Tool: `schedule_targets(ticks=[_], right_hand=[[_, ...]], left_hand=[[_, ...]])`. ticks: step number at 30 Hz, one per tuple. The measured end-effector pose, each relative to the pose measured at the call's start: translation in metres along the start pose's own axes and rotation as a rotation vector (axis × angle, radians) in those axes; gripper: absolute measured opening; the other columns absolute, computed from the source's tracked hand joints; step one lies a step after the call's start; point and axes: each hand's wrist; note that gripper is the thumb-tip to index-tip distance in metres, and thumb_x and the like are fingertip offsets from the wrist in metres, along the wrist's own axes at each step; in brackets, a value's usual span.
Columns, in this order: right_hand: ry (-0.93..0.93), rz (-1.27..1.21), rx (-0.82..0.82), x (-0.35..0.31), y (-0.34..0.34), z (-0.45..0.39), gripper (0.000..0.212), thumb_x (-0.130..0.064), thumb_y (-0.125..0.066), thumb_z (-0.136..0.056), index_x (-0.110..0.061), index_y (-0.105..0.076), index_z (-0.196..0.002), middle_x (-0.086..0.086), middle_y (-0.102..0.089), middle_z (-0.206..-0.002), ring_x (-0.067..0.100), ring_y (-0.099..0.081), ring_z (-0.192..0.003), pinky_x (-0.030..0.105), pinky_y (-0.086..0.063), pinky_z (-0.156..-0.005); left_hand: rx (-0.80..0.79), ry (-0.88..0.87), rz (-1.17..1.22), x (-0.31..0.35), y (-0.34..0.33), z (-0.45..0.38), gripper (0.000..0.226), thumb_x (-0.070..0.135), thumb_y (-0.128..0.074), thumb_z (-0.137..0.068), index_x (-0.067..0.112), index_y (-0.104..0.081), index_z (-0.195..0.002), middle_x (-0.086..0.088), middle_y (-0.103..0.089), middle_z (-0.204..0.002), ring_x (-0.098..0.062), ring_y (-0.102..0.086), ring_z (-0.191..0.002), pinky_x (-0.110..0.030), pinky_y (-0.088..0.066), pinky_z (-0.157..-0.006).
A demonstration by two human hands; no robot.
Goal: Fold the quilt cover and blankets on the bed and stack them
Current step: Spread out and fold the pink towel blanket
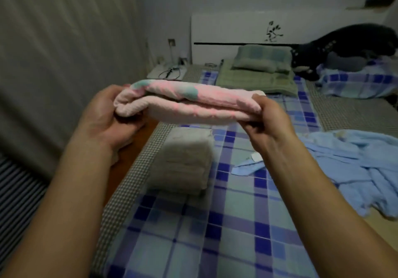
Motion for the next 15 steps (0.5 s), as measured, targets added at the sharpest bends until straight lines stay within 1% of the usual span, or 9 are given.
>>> schedule_targets(ticks=[1,2,4,7,9,11,12,14,15], right_hand=[[-0.007,0.036,0.018,0.011,-0.002,-0.008,0.036,-0.013,-0.065,-0.088,-0.007,-0.06,-0.123,0.015,-0.071,-0.109,0.024,-0.072,-0.089,0.036,-0.059,-0.065],[-0.019,0.072,0.047,0.023,-0.001,-0.018,0.037,-0.014,-0.066,-0.088,-0.007,-0.058,-0.124,0.015,-0.07,-0.11,0.025,-0.072,-0.089,0.035,-0.058,-0.064],[-0.041,0.188,0.127,0.059,0.013,-0.042,0.041,-0.017,-0.067,-0.088,-0.007,-0.055,-0.126,0.015,-0.068,-0.11,0.025,-0.071,-0.084,0.031,-0.057,-0.059],[-0.17,0.392,0.233,0.127,0.061,-0.074,0.039,-0.02,-0.063,-0.091,-0.006,-0.051,-0.125,0.016,-0.065,-0.108,0.026,-0.069,-0.079,0.029,-0.055,-0.05],[-0.359,0.555,0.29,0.168,0.116,-0.078,0.034,-0.013,-0.059,-0.093,-0.003,-0.053,-0.125,0.015,-0.062,-0.104,0.029,-0.066,-0.085,0.033,-0.058,-0.053],[-0.556,0.802,0.343,0.196,0.188,-0.065,0.035,-0.009,-0.053,-0.093,0.001,-0.055,-0.127,0.012,-0.057,-0.096,0.029,-0.062,-0.088,0.039,-0.06,-0.065],[-0.62,0.928,0.368,0.202,0.224,-0.054,0.031,-0.01,-0.051,-0.093,0.0,-0.057,-0.122,0.011,-0.057,-0.094,0.028,-0.061,-0.087,0.043,-0.06,-0.073],[-0.683,1.049,0.448,0.201,0.288,-0.027,0.013,-0.011,-0.051,-0.094,-0.003,-0.06,-0.1,0.013,-0.058,-0.091,0.03,-0.061,-0.083,0.045,-0.059,-0.08],[-0.71,1.04,0.492,0.192,0.314,-0.014,0.009,-0.008,-0.051,-0.094,-0.004,-0.058,-0.091,0.016,-0.059,-0.089,0.032,-0.062,-0.081,0.043,-0.057,-0.077]], left_hand=[[0.015,-0.012,-0.045,-0.003,0.013,-0.004,0.014,0.0,-0.057,-0.079,0.01,-0.066,-0.083,-0.004,-0.068,-0.076,-0.011,-0.066,-0.061,-0.023,-0.054,-0.055],[0.056,-0.019,-0.093,-0.01,0.028,-0.008,0.02,0.003,-0.049,-0.091,0.011,-0.067,-0.087,-0.005,-0.071,-0.078,-0.013,-0.068,-0.063,-0.025,-0.055,-0.052],[0.176,-0.01,-0.194,-0.039,0.067,-0.021,0.024,0.005,-0.049,-0.095,0.016,-0.065,-0.109,-0.009,-0.074,-0.096,-0.017,-0.072,-0.076,-0.03,-0.058,-0.057],[0.352,0.099,-0.522,-0.118,0.134,-0.039,0.033,0.004,-0.052,-0.093,0.024,-0.062,-0.118,-0.01,-0.07,-0.112,-0.022,-0.068,-0.084,-0.033,-0.055,-0.07],[0.41,0.242,-0.824,-0.187,0.168,-0.031,0.039,0.018,-0.052,-0.089,0.024,-0.058,-0.128,-0.01,-0.065,-0.119,-0.026,-0.063,-0.09,-0.032,-0.052,-0.069],[0.375,0.498,-1.204,-0.256,0.2,-0.014,0.059,0.037,-0.048,-0.086,0.021,-0.049,-0.143,-0.022,-0.053,-0.138,-0.036,-0.057,-0.113,-0.037,-0.049,-0.089],[0.363,0.65,-1.343,-0.286,0.211,-0.002,0.061,0.041,-0.049,-0.09,0.022,-0.043,-0.147,-0.027,-0.044,-0.145,-0.04,-0.05,-0.124,-0.038,-0.044,-0.1],[0.319,0.85,-1.406,-0.335,0.217,0.02,0.057,0.035,-0.053,-0.095,0.022,-0.041,-0.149,-0.029,-0.038,-0.146,-0.042,-0.047,-0.127,-0.037,-0.04,-0.106],[0.267,0.871,-1.402,-0.351,0.207,0.031,0.055,0.03,-0.055,-0.094,0.022,-0.044,-0.147,-0.028,-0.041,-0.143,-0.041,-0.05,-0.125,-0.035,-0.041,-0.105]])
Point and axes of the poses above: each hand's wrist, its own z-axis away from the middle knuckle, its own y-axis out of the back of the hand, x = y × z
